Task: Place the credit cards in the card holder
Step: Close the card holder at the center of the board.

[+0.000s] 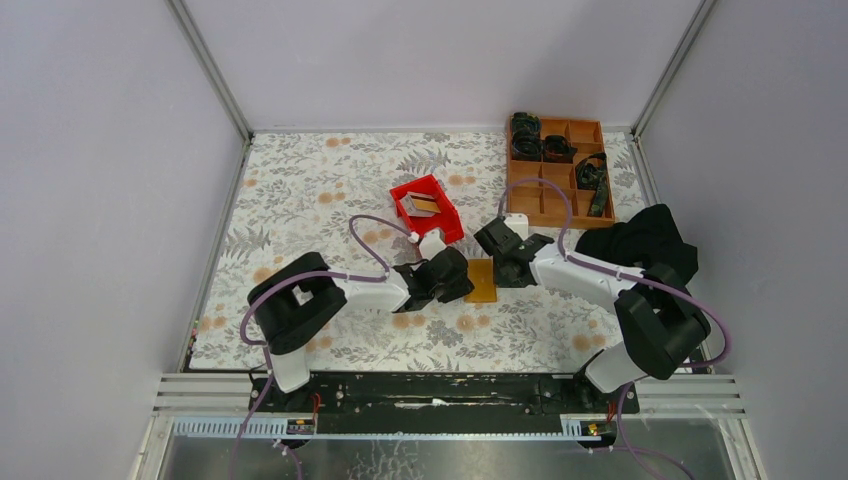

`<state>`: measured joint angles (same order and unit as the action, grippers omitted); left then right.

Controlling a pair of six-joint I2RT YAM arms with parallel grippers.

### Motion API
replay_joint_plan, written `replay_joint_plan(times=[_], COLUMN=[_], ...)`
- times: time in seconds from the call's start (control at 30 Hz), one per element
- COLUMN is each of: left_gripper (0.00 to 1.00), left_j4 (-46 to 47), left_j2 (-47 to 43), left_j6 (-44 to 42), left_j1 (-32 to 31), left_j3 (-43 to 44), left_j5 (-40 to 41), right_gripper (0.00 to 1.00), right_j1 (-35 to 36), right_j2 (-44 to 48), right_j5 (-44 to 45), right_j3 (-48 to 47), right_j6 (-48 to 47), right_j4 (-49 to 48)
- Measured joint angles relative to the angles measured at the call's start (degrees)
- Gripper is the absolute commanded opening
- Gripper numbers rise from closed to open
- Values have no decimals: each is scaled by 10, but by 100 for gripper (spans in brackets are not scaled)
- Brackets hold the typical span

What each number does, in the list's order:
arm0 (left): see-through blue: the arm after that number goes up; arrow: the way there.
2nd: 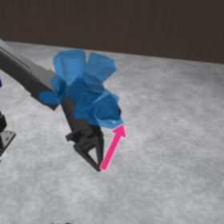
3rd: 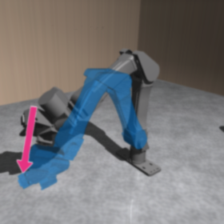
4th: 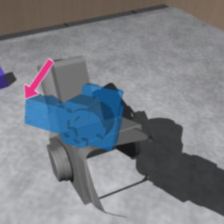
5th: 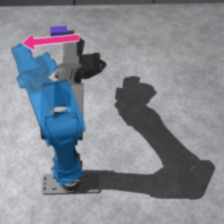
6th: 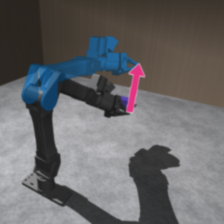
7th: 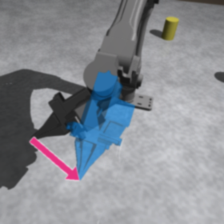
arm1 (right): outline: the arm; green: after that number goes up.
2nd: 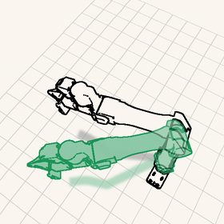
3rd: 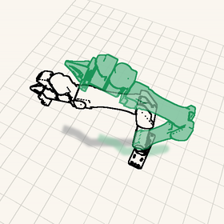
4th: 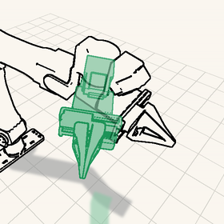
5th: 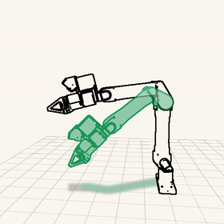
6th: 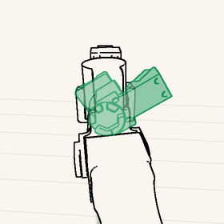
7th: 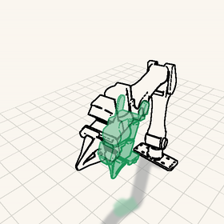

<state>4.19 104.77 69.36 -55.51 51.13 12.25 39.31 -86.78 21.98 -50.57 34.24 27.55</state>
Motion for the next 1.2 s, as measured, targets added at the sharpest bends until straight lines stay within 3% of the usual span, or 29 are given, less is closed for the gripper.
replay_joint_plan(times=[0.27,0.53,1.2], left_gripper=[36,36,35], left_j4=[4,4,17], left_j2=[-1,0,9], left_j6=[12,13,15], left_j1=[0,0,0], left_j3=[-4,-4,2], left_j5=[0,0,0], right_gripper=[20,44,47], right_j1=[-12,-19,-19], right_j2=[2,2,-29], right_j5=[0,-7,-21], right_j3=[2,2,-59], right_j6=[-5,-12,-16], right_j4=[-1,-2,2])
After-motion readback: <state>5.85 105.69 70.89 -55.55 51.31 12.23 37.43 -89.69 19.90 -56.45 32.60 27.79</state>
